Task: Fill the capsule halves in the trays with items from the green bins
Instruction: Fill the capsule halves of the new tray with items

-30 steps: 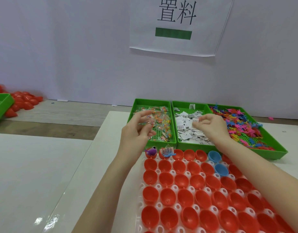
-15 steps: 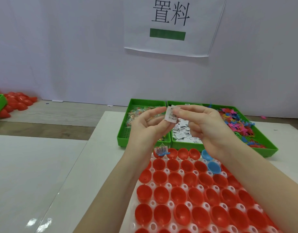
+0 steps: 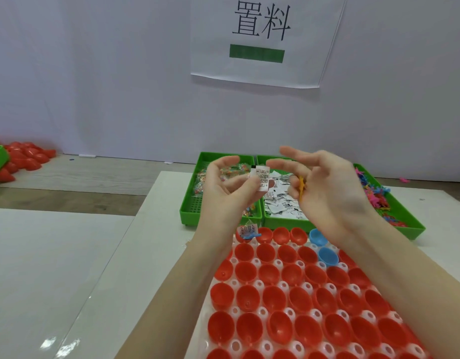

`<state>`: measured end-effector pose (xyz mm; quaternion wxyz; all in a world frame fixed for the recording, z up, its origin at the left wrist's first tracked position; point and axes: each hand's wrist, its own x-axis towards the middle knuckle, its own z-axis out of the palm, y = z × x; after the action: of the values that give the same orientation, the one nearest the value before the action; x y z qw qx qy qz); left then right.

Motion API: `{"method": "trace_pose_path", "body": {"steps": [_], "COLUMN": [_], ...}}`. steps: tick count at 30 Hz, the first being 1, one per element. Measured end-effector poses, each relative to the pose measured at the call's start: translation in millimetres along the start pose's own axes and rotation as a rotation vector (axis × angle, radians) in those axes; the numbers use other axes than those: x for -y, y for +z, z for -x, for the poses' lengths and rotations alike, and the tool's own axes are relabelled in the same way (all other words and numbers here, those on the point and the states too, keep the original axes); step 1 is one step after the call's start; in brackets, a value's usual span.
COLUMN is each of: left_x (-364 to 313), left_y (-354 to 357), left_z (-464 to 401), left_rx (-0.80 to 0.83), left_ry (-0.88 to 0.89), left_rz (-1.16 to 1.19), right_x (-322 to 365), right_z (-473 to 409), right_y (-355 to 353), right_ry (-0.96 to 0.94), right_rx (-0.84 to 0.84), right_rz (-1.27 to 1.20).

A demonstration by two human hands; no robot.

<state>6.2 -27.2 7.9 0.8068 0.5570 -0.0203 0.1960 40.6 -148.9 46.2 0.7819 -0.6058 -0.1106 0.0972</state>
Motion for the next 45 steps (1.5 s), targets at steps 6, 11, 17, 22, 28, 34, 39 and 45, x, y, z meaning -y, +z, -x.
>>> {"method": "trace_pose_path", "body": {"steps": [6,11,17,22,28,34,39,45], "left_x": [0.4,-1.7,-5.3,-5.3,-8.6,-7.9,-3.3,9.1], "left_y": [6.4,11.0,8.9,-0.1,-7.9,-10.9,-10.5,-3.9], "left_z": [3.3,5.2,5.7,2.0,-0.4,-0.8,-1.5,-0.4], "left_rx": [0.075,0.138,0.162,0.223,0.304,0.342,0.345,0.243], "left_ry": [0.082,0.050,-0.023,-0.019,0.005,-0.033,-0.033,-0.105], "left_rz": [-0.276,-0.272,-0.081,-0.090,-0.158,-0.235,-0.233,-0.194], "right_x": [4.5,-0.6,-1.8,7.0,15.1,16.7,7.7,-9.8], "right_z": [0.9,1.5,3.9,3.4,3.1,-0.3,-2.0,-4.0], "right_y": [-4.4,-7.0,-8.5,-9.1,-10.2,-17.8,-14.7,-15.9], "right_ry": [-0.037,-0.221,-0.407,-0.416,-0.285,-0.064,-0.180,-0.364], "right_rx": [0.087,0.099,0.125,0.203,0.249,0.305,0.207,0.116], "right_rz": [-0.195,-0.046,0.376,0.611,0.721,0.636,0.864,1.113]}}
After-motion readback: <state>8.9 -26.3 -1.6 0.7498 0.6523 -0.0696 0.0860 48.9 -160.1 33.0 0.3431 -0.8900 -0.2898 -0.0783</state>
